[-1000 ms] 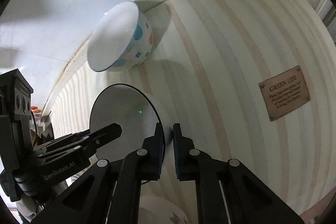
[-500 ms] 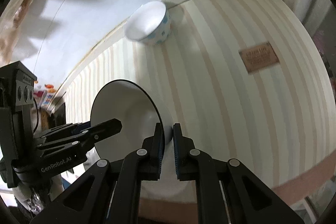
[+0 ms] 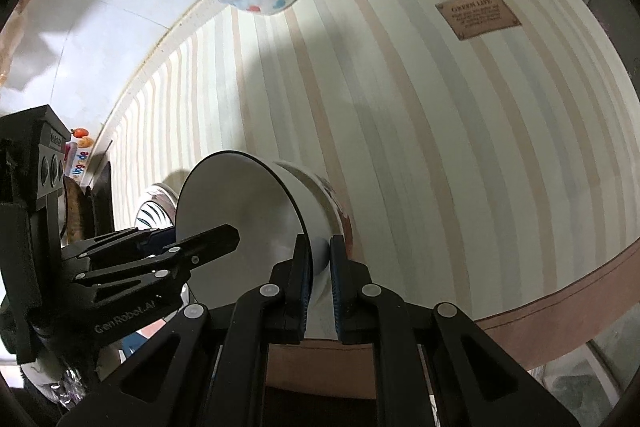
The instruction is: Organize plates and bowls
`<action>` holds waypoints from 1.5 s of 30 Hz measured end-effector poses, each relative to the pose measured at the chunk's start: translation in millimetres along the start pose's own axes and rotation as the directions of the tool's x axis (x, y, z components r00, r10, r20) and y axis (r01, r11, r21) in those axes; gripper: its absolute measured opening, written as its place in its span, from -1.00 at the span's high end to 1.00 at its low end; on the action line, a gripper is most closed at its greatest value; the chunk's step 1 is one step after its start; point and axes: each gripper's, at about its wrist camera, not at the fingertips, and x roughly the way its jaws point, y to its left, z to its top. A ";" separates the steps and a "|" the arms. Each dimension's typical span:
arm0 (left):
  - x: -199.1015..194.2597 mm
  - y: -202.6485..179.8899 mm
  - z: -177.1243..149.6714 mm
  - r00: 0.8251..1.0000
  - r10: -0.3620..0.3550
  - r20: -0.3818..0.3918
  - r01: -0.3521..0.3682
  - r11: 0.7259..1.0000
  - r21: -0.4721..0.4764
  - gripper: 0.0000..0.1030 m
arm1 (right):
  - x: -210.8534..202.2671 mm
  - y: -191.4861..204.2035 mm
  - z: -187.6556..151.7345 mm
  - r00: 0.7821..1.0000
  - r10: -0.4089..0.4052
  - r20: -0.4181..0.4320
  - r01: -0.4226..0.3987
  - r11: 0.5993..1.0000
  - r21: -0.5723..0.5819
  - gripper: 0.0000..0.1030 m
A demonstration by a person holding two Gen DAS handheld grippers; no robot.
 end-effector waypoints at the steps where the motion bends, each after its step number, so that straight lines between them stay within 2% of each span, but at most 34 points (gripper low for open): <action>1: 1.3 -0.4 0.6 1.000 0.004 -0.002 -0.004 1.000 0.000 0.46 | 1.6 -0.3 -0.2 1.000 0.000 -0.003 0.000 1.000 0.001 0.78; 14: 7.1 -4.1 -2.0 0.999 0.040 -0.006 -0.039 0.999 0.018 0.46 | 10.0 1.2 3.5 0.999 -0.029 -0.030 0.029 1.000 0.000 0.79; 24: 5.5 8.0 0.9 0.999 -0.014 -0.038 0.013 1.000 -0.021 0.45 | 14.4 -1.4 6.1 0.998 -0.025 -0.054 0.026 0.999 0.030 0.78; 26: 2.5 10.5 1.1 0.999 0.006 -0.040 -0.007 1.000 -0.022 0.45 | 15.1 -2.9 5.5 0.998 -0.020 -0.059 0.022 0.999 0.036 0.78; 31: -9.3 18.3 2.7 1.000 0.000 -0.026 0.000 0.999 -0.037 0.45 | 15.4 -2.4 2.9 0.998 -0.003 -0.065 0.006 0.999 0.048 0.78; 35: -33.6 24.3 6.5 0.999 -0.023 0.029 0.025 0.998 -0.051 0.45 | 5.9 -2.3 7.6 0.998 0.011 -0.055 -0.008 0.998 0.056 0.78; 38: -58.6 35.8 25.2 0.993 -0.037 0.108 0.045 0.996 -0.080 0.41 | -16.1 -0.1 19.6 1.000 0.023 0.002 -0.023 0.998 0.055 0.78; 40: -72.7 50.2 48.6 0.986 -0.050 0.161 0.070 0.990 -0.119 0.39 | -32.5 2.4 34.5 0.998 0.048 0.050 -0.050 0.997 0.050 0.71; 42: -79.6 64.2 72.6 0.978 -0.043 0.205 0.076 0.985 -0.156 0.39 | -44.5 5.1 55.3 0.992 0.079 0.099 -0.085 0.995 0.051 0.36; 45: -76.5 85.3 118.6 0.970 -0.028 0.241 0.080 0.975 -0.208 0.39 | -50.4 14.7 99.4 0.980 0.107 0.170 -0.114 0.993 0.032 0.26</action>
